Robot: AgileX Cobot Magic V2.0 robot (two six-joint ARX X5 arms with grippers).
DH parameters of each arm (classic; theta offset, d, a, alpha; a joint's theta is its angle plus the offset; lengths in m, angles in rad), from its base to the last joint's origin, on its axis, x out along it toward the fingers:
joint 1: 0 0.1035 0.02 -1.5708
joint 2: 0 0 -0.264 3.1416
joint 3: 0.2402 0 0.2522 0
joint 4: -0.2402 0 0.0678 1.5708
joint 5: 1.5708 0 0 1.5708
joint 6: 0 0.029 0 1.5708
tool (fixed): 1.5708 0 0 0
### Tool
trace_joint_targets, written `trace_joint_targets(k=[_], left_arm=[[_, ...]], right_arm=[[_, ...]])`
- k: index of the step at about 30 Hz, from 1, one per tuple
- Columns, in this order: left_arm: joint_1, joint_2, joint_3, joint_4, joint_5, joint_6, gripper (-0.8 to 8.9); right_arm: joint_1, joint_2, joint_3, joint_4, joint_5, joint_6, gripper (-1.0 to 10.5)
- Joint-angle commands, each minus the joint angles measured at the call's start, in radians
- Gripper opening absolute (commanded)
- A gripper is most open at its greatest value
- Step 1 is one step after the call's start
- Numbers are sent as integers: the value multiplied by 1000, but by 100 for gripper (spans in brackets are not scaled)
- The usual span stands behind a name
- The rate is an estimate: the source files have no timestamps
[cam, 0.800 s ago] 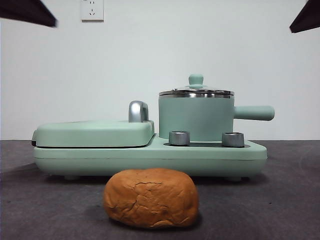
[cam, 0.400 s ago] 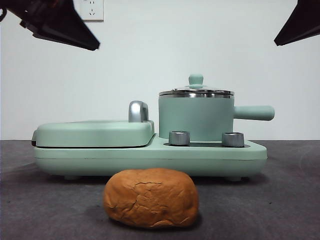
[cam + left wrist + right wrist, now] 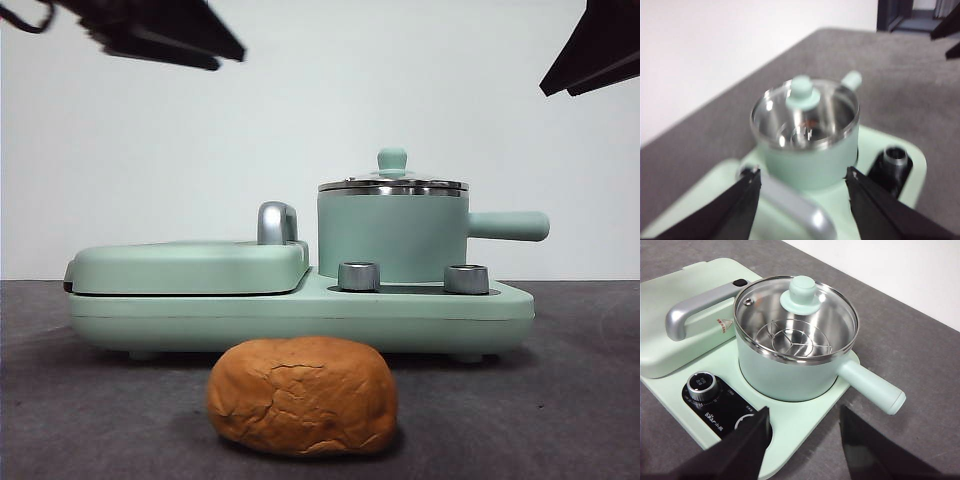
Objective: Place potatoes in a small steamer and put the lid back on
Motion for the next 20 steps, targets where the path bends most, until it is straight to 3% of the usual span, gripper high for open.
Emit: trace_joint_targets(k=[1, 10, 20], left_arm=[[-32, 75, 27, 87, -35, 0, 279], [-97, 360, 245, 120, -84, -132, 279], [-166, 602, 492, 113, -83, -158, 279]], right_arm=[[5, 6, 20, 7, 2, -1, 224], [5, 6, 20, 6, 2, -1, 224], [5, 6, 20, 6, 2, 0, 224]])
